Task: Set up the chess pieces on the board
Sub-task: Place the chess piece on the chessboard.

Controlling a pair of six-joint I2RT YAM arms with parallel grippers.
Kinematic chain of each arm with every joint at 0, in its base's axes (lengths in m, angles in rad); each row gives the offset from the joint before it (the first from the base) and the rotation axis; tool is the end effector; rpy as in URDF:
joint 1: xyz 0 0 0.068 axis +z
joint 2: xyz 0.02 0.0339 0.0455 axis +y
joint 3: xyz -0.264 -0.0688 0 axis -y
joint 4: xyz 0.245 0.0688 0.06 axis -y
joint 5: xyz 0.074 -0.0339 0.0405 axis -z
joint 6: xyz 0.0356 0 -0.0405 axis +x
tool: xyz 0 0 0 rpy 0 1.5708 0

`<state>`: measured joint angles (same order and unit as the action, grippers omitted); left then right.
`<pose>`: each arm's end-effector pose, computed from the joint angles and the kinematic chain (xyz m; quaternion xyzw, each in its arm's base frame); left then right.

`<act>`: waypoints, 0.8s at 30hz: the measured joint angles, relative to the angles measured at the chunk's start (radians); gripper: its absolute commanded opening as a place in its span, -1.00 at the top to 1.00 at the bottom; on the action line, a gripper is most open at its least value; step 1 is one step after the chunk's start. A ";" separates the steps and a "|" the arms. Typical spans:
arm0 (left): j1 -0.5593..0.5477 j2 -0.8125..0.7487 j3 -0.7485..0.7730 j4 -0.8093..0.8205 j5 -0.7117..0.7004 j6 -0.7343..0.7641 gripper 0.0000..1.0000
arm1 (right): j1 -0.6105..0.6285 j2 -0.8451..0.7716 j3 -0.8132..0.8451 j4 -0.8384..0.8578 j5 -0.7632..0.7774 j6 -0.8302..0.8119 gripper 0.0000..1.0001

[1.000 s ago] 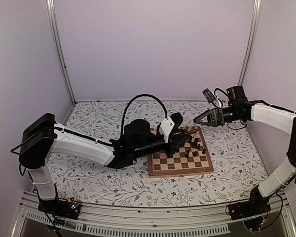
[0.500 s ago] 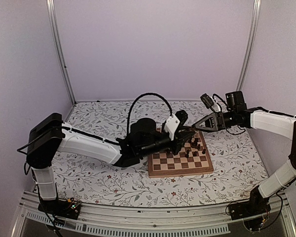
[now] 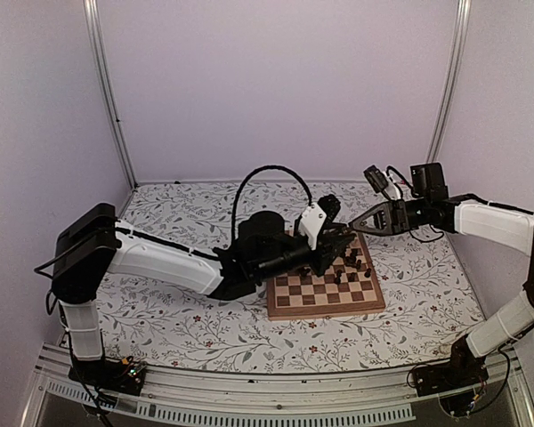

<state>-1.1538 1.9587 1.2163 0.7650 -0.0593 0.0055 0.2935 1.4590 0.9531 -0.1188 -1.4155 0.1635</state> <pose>0.1844 -0.4110 0.2389 0.3650 0.5962 -0.3708 0.6114 0.2755 0.1200 0.2631 -0.3395 0.6557 0.6421 0.2061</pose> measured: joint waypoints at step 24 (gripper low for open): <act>0.279 -0.381 0.109 -0.812 -0.079 -0.058 -0.13 | 0.328 0.006 0.158 -0.470 0.819 -0.750 1.00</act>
<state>-0.8745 1.5772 1.3258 -0.0467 -0.1383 -0.0528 0.6216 1.4651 1.1114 -0.5884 -0.5964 -0.5865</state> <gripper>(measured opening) 0.569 0.130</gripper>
